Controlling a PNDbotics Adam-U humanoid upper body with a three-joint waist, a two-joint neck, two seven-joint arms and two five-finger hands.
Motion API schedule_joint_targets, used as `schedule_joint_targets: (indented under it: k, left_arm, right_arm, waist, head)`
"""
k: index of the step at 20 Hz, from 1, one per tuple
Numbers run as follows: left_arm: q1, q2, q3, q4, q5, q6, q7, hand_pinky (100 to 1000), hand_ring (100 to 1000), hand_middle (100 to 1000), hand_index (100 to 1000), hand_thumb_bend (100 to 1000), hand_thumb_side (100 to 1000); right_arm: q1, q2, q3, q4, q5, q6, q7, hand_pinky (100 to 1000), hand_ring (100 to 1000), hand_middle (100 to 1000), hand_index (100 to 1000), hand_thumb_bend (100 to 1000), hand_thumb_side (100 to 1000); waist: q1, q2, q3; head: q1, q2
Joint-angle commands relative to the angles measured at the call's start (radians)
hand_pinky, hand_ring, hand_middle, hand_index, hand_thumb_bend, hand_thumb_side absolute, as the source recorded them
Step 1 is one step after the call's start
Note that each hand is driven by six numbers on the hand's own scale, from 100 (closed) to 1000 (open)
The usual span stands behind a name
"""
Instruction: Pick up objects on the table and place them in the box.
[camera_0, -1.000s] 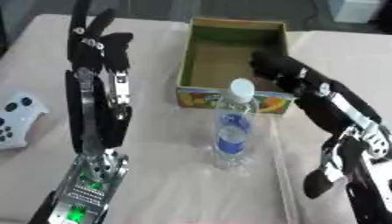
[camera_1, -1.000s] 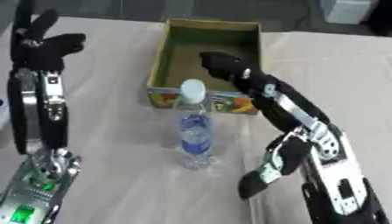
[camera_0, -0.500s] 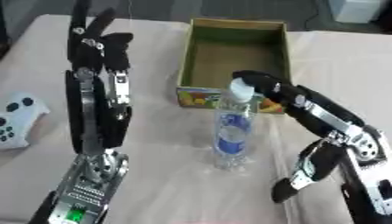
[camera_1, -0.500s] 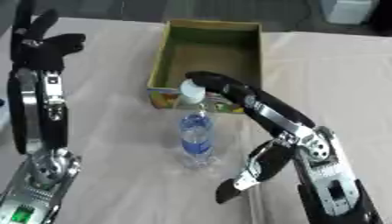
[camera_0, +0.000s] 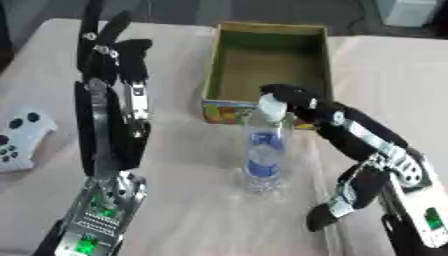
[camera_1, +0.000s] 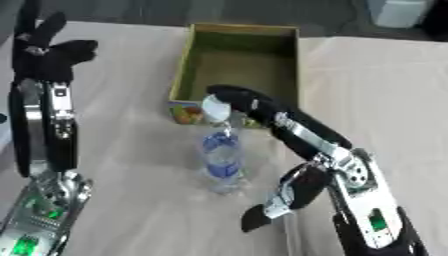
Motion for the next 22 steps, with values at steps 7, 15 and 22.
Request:
schedule_joint_targets:
  k: [7,15,22]
  left_arm:
    - [-0.004,0.000,0.000,-0.017,0.006,0.001,-0.007,664,684,1000,882,101,1000]
    - [-0.005,0.000,-0.004,-0.017,0.008,0.000,-0.011,664,682,1000,882,101,1000]
    - [-0.004,-0.002,-0.008,-0.017,0.010,-0.001,-0.016,663,671,1000,881,101,1000]
  right_arm:
    - [-0.022,-0.004,0.001,-0.027,-0.072,-0.086,0.105,964,1000,1000,1000,876,417]
    - [-0.030,0.003,0.000,-0.010,-0.057,-0.094,0.105,971,1000,1000,1000,872,469]
    - [-0.060,0.056,-0.021,0.051,-0.152,-0.053,0.105,974,999,998,1000,801,604]
  waist:
    - [0.004,-0.023,0.001]
    - [0.002,-0.021,0.005]
    - [0.002,-0.020,0.005]
  head:
    - [-0.030,-0.018]
    - [-0.045,-0.029]
    - [-0.054,-0.030]
